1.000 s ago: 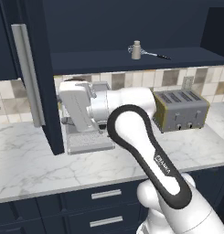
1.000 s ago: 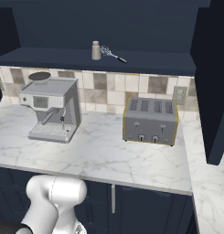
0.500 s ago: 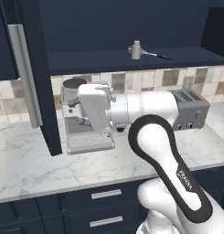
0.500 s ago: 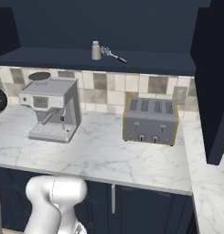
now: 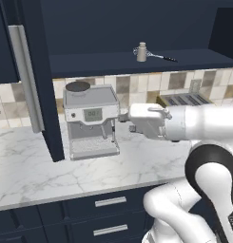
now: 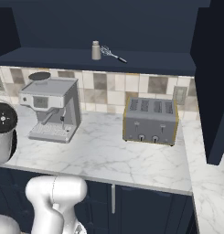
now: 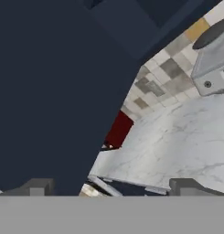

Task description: The dining table condiment station is running low on shaker. Refill the condiment station by opening the cabinet and taking the shaker from the cabinet and placing it on the dining table.

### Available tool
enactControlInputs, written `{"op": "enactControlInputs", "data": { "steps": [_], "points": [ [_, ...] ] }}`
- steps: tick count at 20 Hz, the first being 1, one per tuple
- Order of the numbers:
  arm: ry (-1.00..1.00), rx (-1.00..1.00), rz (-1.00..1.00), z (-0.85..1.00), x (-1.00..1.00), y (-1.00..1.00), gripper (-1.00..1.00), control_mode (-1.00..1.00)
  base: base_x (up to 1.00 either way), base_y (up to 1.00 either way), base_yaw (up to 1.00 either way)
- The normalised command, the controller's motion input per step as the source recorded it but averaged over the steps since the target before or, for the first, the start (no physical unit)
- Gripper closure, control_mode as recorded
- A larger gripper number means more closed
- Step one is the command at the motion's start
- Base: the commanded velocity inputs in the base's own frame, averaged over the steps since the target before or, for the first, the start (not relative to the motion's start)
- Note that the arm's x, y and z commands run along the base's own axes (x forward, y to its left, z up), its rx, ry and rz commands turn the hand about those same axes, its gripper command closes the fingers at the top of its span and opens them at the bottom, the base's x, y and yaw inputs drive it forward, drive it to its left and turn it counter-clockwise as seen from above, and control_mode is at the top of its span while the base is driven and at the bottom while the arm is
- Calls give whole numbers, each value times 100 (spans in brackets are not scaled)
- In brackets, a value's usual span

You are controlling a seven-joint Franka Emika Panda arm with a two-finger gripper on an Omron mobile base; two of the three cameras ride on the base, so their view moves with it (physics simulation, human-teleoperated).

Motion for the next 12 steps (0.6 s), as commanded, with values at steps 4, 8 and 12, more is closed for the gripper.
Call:
{"op": "enactControlInputs", "data": {
  "steps": [4, 8, 12],
  "points": [
    [-14, -45, -30, 19, -38, -100, -100, -100, 0, 0, 0],
    [-7, -46, -34, 9, -19, -100, -100, -100, 0, 0, 0],
    [-9, -45, -33, 1, -10, -100, -100, -100, 0, 0, 0]
  ]
}}
